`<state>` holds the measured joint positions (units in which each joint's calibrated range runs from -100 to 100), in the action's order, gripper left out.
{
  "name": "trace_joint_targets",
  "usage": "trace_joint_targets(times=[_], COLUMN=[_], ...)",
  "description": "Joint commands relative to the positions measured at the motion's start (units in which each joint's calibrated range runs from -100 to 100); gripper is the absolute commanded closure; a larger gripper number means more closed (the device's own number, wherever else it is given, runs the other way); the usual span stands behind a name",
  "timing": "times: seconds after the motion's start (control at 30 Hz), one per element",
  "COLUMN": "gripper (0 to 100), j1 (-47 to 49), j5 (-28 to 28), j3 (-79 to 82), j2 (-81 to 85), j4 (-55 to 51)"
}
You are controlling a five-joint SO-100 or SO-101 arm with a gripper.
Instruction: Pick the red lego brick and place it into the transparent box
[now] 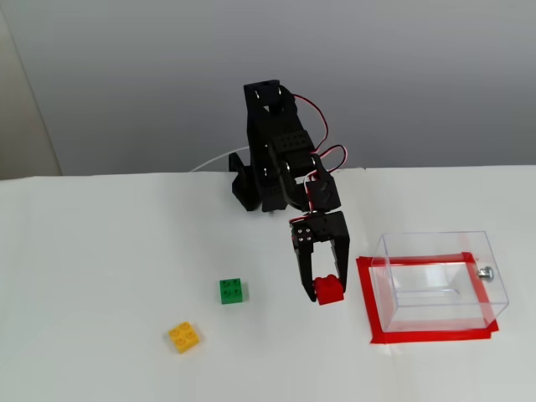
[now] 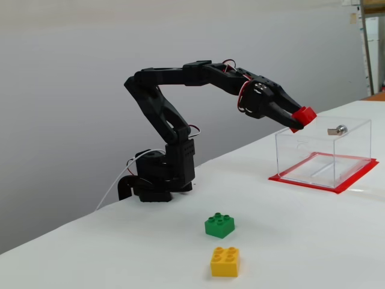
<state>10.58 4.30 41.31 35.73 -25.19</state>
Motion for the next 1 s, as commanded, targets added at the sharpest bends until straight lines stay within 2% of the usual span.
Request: trace_joint_targets(times=[0.0, 0.37, 0.97], gripper=[98, 98, 98], j1=[1.66, 13.64, 35.3], j5=[-0.23, -0.23, -0.02], j3=[-6.95, -29.19, -34.71], j2=[-1.41, -11.16, -14.64], j4=[-2.22, -25.37, -26.07])
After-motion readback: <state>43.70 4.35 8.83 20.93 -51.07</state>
